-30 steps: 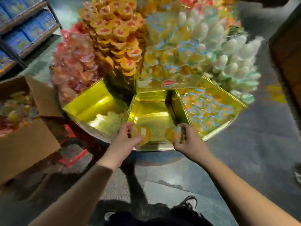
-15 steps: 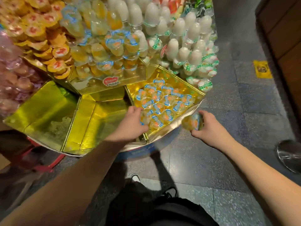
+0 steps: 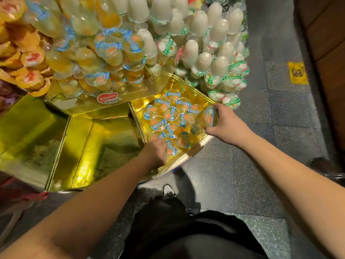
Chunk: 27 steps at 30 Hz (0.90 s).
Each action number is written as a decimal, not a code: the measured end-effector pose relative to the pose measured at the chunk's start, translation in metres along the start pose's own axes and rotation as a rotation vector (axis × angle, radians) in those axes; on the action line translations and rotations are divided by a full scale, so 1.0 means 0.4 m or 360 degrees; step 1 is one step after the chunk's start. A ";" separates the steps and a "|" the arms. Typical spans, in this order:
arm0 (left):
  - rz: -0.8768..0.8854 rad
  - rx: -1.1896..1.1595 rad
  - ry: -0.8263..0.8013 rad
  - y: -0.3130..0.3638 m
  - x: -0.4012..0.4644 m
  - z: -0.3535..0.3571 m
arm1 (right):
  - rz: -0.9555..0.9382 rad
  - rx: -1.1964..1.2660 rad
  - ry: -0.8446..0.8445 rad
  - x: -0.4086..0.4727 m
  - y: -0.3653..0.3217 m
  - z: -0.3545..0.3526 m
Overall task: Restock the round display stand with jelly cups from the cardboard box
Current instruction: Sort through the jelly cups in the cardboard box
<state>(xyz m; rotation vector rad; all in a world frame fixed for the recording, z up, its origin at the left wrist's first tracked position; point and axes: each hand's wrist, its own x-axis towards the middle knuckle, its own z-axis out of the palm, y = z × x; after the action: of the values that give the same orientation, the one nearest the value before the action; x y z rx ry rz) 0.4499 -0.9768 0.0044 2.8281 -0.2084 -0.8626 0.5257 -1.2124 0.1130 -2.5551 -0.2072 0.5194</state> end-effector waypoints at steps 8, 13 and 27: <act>-0.0013 0.0264 -0.0154 0.017 0.028 0.013 | -0.0066 -0.0021 -0.0107 0.116 0.002 0.005; -0.0081 0.0275 -0.0248 0.037 0.041 0.009 | -0.0208 -0.0021 -0.0278 0.194 0.022 0.005; -0.0707 -0.0530 -0.0425 0.059 0.102 -0.061 | -0.0487 -0.0066 -0.0547 0.324 0.058 -0.020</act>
<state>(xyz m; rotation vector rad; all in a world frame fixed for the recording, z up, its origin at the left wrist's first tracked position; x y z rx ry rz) 0.4954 -1.0041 0.0073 2.4703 0.5030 -1.2285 0.6486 -1.2043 0.0655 -2.3946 -0.7236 0.8341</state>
